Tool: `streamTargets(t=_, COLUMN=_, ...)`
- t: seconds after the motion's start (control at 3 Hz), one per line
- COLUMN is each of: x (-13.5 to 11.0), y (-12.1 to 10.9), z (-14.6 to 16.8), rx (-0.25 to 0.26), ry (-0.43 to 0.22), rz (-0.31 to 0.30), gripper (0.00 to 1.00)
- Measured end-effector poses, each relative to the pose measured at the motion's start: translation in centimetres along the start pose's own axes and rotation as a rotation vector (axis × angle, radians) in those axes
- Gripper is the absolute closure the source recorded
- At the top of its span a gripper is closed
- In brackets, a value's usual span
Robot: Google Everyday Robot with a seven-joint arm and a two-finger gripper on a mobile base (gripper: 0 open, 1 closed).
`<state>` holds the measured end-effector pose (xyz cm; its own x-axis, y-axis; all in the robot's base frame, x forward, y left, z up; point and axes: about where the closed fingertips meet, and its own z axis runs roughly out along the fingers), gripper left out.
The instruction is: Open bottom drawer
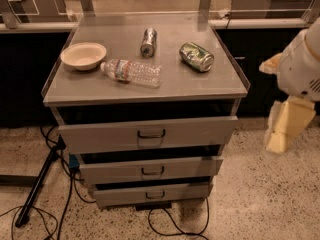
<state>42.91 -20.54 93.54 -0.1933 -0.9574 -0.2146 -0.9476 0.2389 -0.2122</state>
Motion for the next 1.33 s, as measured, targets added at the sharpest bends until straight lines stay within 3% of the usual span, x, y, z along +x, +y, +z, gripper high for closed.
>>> streamTargets(t=0.67, x=-0.1, y=3.5, z=9.3, rx=-0.075, ry=-0.026, rz=-0.027, gripper=0.0)
streamTargets(t=1.33, x=-0.1, y=3.6, z=11.1, rx=-0.078, ry=-0.044, rz=-0.012, gripper=0.0)
